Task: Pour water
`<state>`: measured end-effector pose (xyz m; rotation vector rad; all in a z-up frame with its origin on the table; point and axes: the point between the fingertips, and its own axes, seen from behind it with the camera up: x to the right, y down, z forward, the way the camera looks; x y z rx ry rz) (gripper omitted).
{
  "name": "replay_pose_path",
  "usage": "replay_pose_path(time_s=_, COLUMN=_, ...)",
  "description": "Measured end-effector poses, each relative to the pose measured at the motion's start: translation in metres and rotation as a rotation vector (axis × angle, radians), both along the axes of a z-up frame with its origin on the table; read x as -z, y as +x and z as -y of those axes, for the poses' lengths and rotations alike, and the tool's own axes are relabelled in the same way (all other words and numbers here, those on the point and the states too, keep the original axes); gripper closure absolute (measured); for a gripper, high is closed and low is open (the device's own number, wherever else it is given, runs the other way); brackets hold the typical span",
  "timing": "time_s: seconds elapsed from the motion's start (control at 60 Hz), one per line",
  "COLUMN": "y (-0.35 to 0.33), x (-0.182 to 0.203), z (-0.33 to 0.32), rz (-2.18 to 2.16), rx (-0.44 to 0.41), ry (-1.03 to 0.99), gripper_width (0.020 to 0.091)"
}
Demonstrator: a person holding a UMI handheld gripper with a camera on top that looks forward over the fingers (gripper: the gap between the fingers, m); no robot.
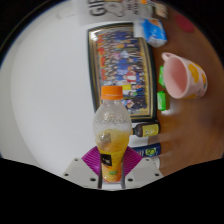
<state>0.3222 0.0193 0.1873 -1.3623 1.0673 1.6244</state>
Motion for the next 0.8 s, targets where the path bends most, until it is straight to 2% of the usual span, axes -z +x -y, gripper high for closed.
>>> replay_pose_path(time_s=0.2, y=0.025, x=0.050, z=-0.027, rz=-0.353, rx=0.012, ry=-0.134, gripper_width=0.0854)
replay_pose_path(time_s=0.317, y=0.029, x=0.068, z=-0.030, rz=-0.366, rx=-0.002, ry=-0.179, gripper_width=0.0849)
replay_pose_path(time_s=0.45, y=0.021, x=0.058, z=-0.023, rz=-0.184, rx=-0.071, ry=-0.163, gripper_width=0.0852)
replay_pose_path(time_s=0.583, y=0.037, x=0.041, z=-0.020, rz=0.240, rx=-0.102, ry=-0.066, gripper_width=0.0852)
replay_pose_path(time_s=0.683, y=0.075, x=0.017, z=-0.017, rz=0.610, rx=-0.051, ry=0.039, gripper_width=0.0852)
replay_pose_path(time_s=0.8, y=0.141, x=-0.008, z=-0.016, rz=1.021, rx=0.070, ry=0.129, gripper_width=0.0851)
